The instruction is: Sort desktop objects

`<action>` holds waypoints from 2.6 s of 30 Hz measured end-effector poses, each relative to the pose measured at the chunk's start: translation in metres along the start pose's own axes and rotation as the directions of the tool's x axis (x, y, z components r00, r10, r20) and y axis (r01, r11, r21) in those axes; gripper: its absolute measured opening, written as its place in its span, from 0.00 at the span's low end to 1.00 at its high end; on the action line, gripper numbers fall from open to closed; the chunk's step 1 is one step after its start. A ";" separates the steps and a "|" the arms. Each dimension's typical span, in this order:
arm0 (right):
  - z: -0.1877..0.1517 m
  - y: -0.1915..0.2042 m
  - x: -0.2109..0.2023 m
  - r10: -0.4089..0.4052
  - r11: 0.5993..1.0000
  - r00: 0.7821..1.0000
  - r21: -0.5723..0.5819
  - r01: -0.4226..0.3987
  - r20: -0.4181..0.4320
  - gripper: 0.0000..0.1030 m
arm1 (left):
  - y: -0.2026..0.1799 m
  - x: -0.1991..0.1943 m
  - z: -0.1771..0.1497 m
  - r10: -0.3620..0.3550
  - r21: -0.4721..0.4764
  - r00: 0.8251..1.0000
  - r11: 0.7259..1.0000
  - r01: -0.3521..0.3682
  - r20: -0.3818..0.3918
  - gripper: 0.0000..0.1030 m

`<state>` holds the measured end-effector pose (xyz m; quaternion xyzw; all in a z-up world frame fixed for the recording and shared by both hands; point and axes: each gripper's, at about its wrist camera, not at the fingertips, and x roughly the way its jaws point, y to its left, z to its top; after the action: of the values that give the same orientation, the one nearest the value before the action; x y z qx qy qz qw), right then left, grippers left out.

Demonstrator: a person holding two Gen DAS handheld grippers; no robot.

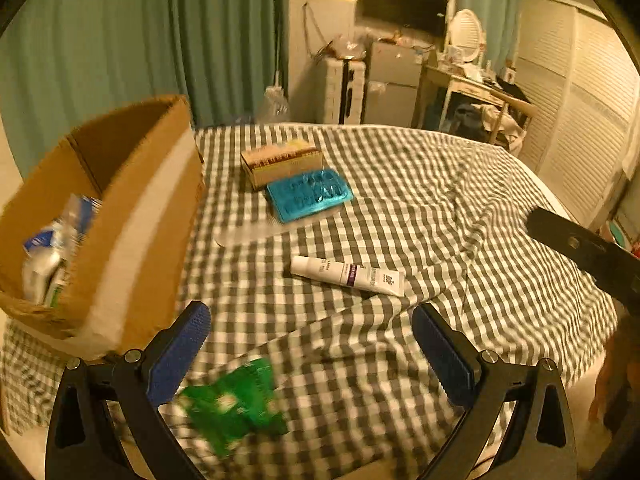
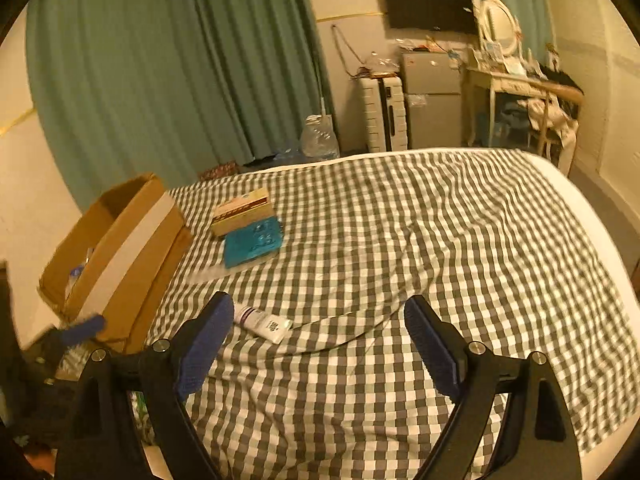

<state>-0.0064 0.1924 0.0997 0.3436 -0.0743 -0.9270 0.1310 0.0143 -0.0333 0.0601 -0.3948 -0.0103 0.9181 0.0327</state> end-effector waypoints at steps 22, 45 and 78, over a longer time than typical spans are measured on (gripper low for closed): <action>-0.001 -0.062 0.058 -0.002 0.991 0.994 0.134 0.016 -0.105 0.85 | -0.006 0.199 0.096 0.043 -0.199 0.987 0.977 -0.074 -0.154 1.00; -0.029 0.086 0.154 0.126 0.836 0.948 -0.483 -0.260 -0.291 0.85 | 0.068 0.129 0.069 0.023 -0.127 0.987 0.991 -0.044 -0.159 0.42; -0.029 0.036 0.032 0.118 0.987 0.972 -0.083 -0.138 -0.205 0.08 | 0.048 -0.007 0.015 -0.167 -0.072 0.986 0.984 0.165 -0.019 0.09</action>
<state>-0.0040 0.1473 0.0662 0.4226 -0.0377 -0.8800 0.2137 0.0060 -0.0819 0.0731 -0.4050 -0.0749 0.9062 0.0954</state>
